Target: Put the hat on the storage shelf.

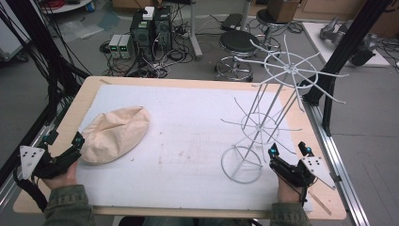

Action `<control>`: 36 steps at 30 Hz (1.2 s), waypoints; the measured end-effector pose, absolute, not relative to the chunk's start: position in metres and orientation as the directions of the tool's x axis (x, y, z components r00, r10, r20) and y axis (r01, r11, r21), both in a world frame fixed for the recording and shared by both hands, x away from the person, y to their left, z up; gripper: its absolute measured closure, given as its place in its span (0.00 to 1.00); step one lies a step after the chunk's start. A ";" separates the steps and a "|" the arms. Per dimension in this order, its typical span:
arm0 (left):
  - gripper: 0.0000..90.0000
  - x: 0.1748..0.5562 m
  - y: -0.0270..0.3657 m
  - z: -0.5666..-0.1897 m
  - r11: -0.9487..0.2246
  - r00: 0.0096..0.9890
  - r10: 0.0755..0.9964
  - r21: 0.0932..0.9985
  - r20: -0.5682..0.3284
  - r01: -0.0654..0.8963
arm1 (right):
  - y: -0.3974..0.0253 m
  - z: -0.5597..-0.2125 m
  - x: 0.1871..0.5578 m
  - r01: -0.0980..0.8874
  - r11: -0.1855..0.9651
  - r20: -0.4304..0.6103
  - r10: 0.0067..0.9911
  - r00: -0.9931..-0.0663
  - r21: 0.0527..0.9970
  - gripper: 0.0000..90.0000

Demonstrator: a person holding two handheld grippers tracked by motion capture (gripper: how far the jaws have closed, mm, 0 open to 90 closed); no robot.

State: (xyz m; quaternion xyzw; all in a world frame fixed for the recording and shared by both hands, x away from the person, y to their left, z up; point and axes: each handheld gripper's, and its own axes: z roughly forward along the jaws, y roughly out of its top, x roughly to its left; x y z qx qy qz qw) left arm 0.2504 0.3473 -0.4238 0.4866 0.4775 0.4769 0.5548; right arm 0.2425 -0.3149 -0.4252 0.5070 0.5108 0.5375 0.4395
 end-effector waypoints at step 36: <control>0.22 0.306 0.346 -0.398 0.033 0.134 0.990 0.998 -0.040 0.055 | -0.313 -0.426 0.244 0.059 -0.089 0.095 0.990 -0.104 0.994 0.05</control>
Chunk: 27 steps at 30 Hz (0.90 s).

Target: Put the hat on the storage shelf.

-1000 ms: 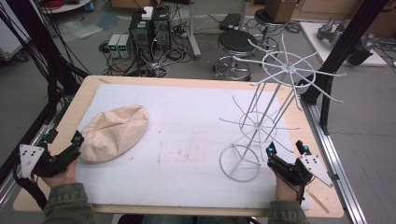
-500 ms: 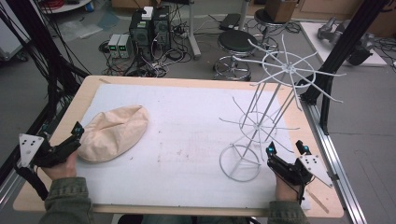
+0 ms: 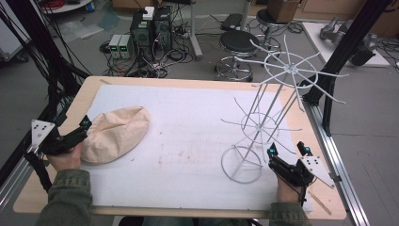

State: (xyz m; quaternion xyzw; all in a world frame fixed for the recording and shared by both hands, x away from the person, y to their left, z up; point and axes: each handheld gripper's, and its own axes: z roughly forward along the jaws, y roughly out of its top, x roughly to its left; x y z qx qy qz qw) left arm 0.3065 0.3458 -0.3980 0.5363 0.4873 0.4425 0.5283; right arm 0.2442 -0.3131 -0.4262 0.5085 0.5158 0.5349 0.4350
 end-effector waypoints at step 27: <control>0.23 0.355 0.358 -0.403 -0.002 0.111 0.994 0.977 -0.022 0.213 | -0.314 -0.427 0.246 0.065 -0.092 0.099 0.988 -0.119 0.994 0.05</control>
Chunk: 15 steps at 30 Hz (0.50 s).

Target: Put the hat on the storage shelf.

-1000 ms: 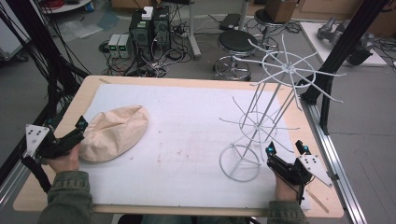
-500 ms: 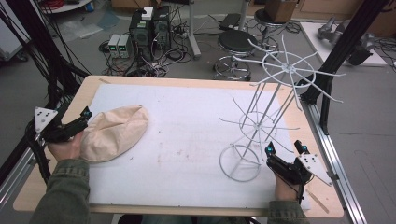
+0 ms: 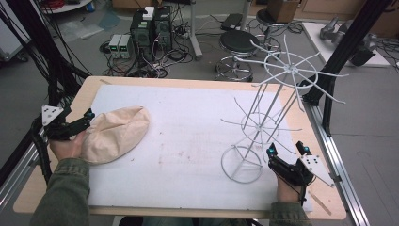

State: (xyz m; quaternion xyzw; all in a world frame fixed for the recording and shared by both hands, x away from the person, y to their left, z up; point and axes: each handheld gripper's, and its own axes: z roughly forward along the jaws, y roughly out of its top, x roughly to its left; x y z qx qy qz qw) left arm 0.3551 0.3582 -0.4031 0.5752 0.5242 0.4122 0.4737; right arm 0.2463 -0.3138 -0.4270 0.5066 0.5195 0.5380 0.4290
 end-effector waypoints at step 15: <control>0.26 0.385 0.358 -0.415 -0.108 0.208 0.978 0.888 0.014 0.448 | -0.314 -0.427 0.246 0.067 -0.095 0.103 0.987 -0.122 0.993 0.05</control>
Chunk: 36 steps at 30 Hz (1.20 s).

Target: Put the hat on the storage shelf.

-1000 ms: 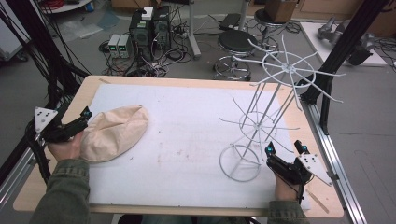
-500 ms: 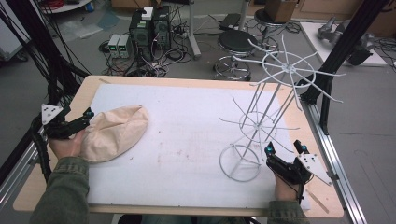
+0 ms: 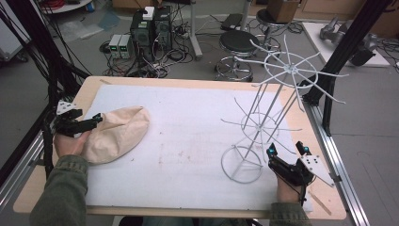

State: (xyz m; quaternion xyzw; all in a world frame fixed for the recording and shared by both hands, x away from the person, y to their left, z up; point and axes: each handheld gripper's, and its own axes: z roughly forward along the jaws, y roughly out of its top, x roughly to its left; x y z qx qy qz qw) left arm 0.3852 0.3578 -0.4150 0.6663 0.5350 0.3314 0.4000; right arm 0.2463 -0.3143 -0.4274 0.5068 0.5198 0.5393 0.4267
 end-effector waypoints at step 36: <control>0.81 0.418 0.343 -0.428 -0.340 0.368 0.924 0.672 0.107 0.658 | -0.315 -0.428 0.245 0.074 -0.092 0.101 0.986 -0.132 0.993 0.05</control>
